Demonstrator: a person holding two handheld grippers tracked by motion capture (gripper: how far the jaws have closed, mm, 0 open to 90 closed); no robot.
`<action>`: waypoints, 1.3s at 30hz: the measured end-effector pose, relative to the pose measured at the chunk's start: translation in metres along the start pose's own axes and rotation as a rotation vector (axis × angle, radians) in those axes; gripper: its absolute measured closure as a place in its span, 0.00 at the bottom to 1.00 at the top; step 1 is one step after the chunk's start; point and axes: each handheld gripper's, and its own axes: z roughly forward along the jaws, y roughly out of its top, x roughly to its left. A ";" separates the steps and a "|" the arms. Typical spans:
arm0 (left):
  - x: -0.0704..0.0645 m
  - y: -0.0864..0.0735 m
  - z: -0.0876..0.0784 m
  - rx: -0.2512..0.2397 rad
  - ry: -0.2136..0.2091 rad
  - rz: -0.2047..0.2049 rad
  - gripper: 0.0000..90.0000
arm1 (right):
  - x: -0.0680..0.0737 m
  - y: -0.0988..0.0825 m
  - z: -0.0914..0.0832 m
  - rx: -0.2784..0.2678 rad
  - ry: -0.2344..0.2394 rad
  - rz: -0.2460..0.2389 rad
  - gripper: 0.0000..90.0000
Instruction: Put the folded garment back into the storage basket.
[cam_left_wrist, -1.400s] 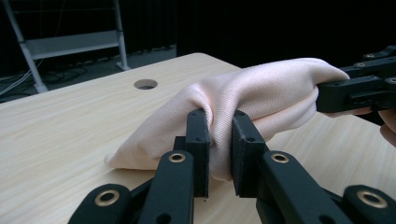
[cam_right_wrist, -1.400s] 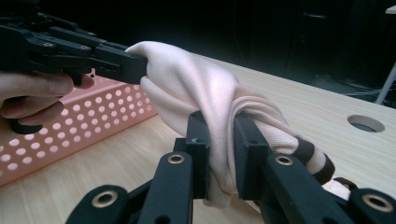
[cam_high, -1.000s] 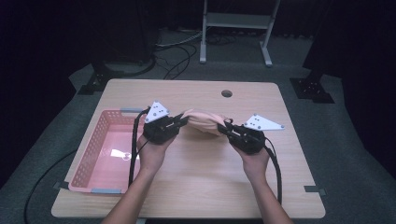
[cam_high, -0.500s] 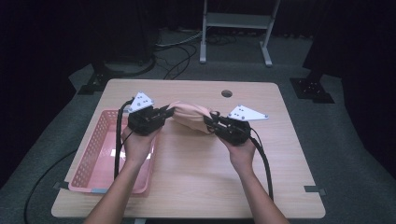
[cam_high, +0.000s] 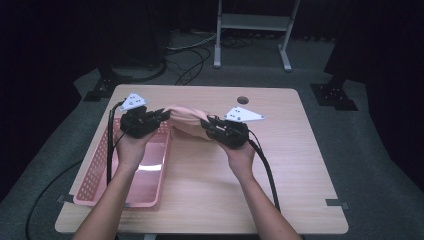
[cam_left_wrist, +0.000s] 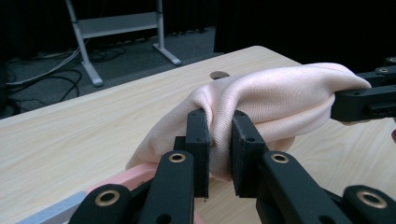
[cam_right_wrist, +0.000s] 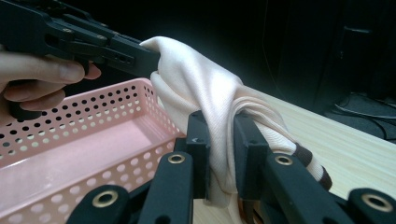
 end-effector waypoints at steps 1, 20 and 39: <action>0.000 0.000 0.000 0.000 0.000 0.000 0.89 | 0.000 0.000 0.000 0.000 0.000 0.000 0.88; 0.044 -0.007 -0.026 -0.002 0.062 -0.039 0.89 | 0.015 0.017 0.052 0.016 0.048 -0.015 0.88; 0.072 -0.017 -0.060 -0.022 0.128 -0.068 0.89 | 0.036 0.032 0.092 0.035 0.103 -0.043 0.88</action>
